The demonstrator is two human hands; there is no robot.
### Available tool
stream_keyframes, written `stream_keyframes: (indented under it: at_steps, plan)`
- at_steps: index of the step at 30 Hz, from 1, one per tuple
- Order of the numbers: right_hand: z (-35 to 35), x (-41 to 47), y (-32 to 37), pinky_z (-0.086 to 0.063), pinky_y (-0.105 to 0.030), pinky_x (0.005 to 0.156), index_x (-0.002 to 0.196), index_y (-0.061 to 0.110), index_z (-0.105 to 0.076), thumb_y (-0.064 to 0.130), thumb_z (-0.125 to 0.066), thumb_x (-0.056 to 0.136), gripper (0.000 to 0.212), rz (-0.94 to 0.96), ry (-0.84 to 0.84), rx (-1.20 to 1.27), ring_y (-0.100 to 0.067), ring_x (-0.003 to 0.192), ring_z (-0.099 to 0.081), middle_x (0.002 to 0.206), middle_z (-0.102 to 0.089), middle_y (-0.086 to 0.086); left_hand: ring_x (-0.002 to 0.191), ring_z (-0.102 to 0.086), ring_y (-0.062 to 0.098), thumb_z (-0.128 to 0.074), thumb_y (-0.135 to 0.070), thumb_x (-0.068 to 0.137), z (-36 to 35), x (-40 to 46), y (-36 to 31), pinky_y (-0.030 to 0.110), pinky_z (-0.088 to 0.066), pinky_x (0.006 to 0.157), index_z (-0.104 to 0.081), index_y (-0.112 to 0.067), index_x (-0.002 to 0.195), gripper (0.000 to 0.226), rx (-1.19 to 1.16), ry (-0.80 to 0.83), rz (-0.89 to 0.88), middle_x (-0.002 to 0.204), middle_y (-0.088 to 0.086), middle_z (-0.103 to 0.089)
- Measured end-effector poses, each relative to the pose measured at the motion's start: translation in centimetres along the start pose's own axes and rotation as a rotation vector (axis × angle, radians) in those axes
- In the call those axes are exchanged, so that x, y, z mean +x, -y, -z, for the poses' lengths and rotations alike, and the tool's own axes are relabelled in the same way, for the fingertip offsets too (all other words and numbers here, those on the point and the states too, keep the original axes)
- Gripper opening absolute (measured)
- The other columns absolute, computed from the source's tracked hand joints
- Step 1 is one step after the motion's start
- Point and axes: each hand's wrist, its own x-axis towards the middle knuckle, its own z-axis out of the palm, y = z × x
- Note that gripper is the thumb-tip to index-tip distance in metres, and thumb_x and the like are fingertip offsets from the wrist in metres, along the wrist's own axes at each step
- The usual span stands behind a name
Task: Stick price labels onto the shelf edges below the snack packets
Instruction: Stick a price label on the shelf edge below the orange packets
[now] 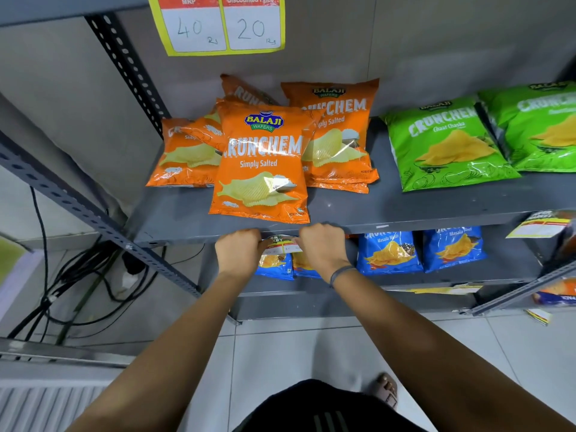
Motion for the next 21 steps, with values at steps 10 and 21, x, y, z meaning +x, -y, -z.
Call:
stream_keyframes:
  at_steps: [10,21]
  plan:
    - [0.9,0.3,-0.3,-0.036,-0.027,0.057,0.077,0.010,-0.065,0.037,-0.056,0.090,0.032,0.008,-0.064,0.038,-0.030,0.072,-0.066,0.078,-0.071,-0.011,0.049,-0.046,0.019,-0.056,-0.064,0.077,1.0,1.2,0.0,0.018,-0.016,0.044,-0.054,-0.017,0.059,0.051,0.023,-0.016,-0.024,0.052,-0.002,-0.050]
    - [1.6,0.0,-0.7,-0.036,-0.028,0.059,0.076,0.009,-0.065,0.037,-0.060,0.088,0.031,-0.002,-0.056,0.054,-0.032,0.073,-0.067,0.079,-0.071,-0.012,0.066,-0.055,0.022,-0.062,-0.056,0.079,2.2,1.7,-2.2,0.028,-0.037,0.059,-0.052,-0.017,0.064,0.044,0.072,0.010,0.108,0.066,0.002,-0.059]
